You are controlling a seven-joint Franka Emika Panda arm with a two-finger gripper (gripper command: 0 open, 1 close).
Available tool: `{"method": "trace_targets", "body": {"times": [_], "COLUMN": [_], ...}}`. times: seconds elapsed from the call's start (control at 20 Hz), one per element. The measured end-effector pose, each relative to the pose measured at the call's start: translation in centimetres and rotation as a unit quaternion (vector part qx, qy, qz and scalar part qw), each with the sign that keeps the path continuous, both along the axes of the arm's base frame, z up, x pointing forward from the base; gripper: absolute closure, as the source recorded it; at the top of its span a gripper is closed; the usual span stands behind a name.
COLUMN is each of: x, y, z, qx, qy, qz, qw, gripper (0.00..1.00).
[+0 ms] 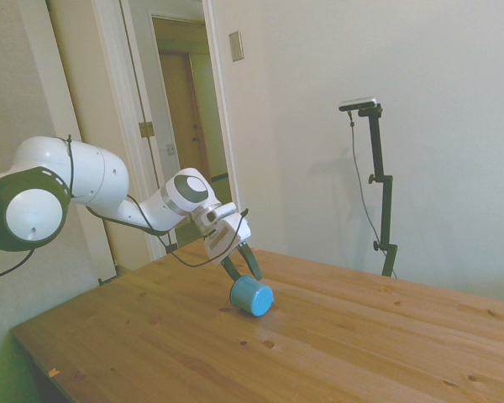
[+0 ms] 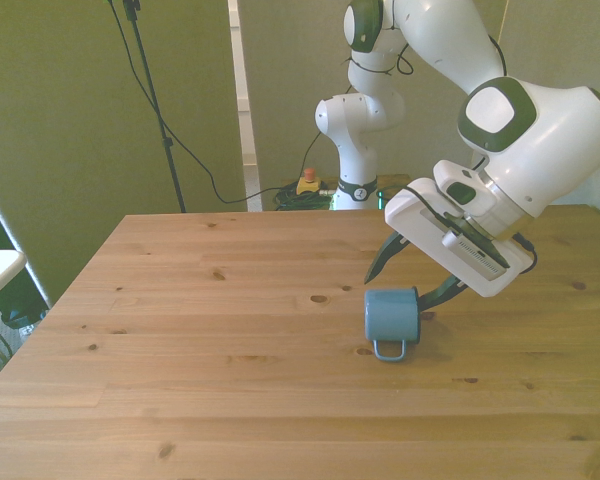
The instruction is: Flip the mug upright
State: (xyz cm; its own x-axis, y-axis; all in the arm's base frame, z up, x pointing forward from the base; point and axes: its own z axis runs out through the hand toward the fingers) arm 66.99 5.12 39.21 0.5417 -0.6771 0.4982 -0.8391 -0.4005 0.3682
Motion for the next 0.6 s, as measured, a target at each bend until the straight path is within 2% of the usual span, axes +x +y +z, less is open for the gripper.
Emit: {"method": "trace_targets", "body": {"times": [0.05,0.1,0.6], "x": [0.01,0.02,0.07], "y": [0.01,0.04,0.16], "z": [-0.12,-0.19,-1.03], "qx": [-0.001,-0.002,-0.007], "qy": [0.001,0.001,0.006], "qz": [0.0,0.001,0.002], "qw": [1.0,1.0,1.0], "gripper": [0.0,1.0,1.0]}}
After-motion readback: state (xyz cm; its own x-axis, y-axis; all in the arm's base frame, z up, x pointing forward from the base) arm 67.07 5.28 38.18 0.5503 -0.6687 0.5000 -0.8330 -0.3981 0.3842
